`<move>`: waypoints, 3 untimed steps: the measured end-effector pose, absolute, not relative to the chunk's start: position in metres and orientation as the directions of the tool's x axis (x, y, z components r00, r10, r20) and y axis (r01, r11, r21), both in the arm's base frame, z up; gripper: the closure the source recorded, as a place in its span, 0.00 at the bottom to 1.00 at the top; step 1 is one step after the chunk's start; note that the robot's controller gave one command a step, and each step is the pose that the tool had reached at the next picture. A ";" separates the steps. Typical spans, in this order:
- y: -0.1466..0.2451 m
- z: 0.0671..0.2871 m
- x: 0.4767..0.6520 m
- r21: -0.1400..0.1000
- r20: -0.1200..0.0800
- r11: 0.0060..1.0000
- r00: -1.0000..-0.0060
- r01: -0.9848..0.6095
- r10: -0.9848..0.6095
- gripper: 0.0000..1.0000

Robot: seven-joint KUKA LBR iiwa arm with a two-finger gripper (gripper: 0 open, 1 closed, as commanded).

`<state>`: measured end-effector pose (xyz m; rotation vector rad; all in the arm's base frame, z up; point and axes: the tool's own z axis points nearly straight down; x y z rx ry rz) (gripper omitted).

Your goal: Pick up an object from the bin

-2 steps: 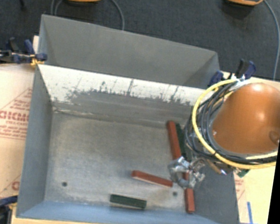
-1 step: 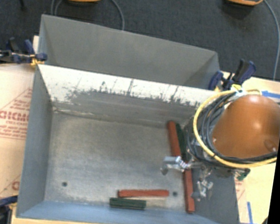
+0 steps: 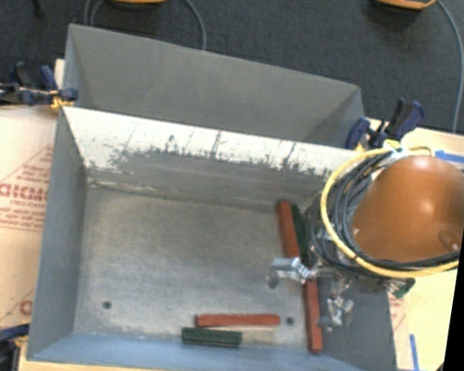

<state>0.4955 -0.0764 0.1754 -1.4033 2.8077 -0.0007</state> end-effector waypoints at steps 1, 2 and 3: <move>-0.050 0.122 0.488 -0.008 -0.005 0.563 -0.563 -0.826 -0.827 0.00; -0.067 0.090 0.480 0.003 -0.002 0.623 -0.623 -0.783 -0.783 0.00; -0.014 0.072 0.479 -0.005 -0.010 0.834 -0.834 -0.551 -0.551 1.00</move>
Offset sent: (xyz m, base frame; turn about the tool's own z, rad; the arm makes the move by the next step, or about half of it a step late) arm -0.0208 -0.0191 -0.0964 0.1098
